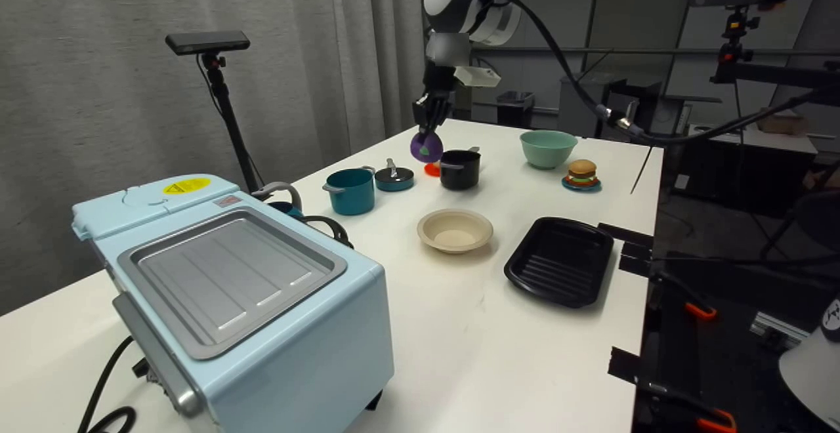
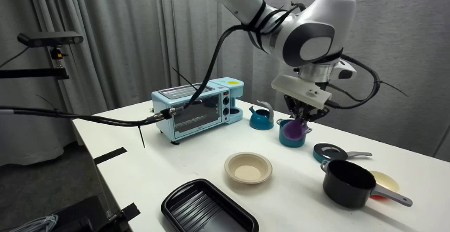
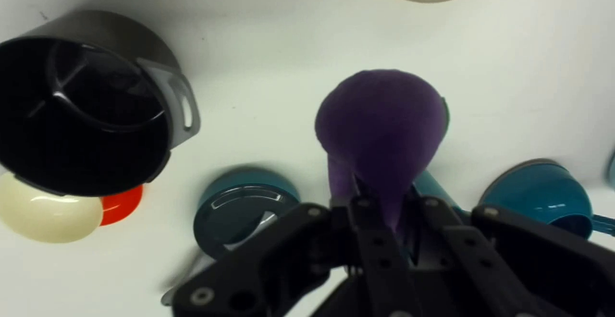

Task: Put the purple plushie on the white bowl

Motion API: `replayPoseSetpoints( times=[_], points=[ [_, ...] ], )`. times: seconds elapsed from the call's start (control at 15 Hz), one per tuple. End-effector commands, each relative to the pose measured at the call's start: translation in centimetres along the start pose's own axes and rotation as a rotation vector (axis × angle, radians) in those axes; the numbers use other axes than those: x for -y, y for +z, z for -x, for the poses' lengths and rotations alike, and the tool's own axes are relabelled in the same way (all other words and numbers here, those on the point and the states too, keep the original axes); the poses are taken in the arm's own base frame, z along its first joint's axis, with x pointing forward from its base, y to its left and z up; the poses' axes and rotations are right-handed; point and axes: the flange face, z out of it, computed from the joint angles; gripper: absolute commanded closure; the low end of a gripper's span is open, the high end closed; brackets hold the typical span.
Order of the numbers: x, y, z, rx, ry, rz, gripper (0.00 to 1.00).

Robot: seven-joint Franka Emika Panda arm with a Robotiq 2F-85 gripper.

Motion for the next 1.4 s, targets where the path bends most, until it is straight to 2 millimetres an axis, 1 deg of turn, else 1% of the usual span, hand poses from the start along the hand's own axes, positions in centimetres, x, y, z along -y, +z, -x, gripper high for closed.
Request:
replayPoseSetpoints(
  times=[0.0, 0.2, 0.4, 0.53, 0.67, 0.87, 1.0, 1.2, 1.33],
  points=[
    [2.5, 1.2, 1.7, 0.053, -0.011, -0.089, 0.97],
    [4.7, 2.8, 3.7, 0.138, -0.037, -0.127, 0.97],
    [5.9, 3.9, 5.8, 0.224, -0.074, -0.133, 0.97],
    [5.9, 3.8, 6.8, 0.275, -0.091, -0.125, 0.97],
    [5.4, 4.3, 8.1, 0.305, -0.117, -0.089, 0.97],
    [4.6, 6.1, 9.8, 0.296, -0.152, -0.069, 0.97],
    [4.5, 7.5, 10.7, 0.275, -0.163, -0.071, 0.97],
    [5.1, 9.0, 11.2, 0.223, -0.179, -0.054, 0.97],
    [5.5, 9.0, 10.7, 0.157, -0.201, -0.030, 0.97]
  ],
)
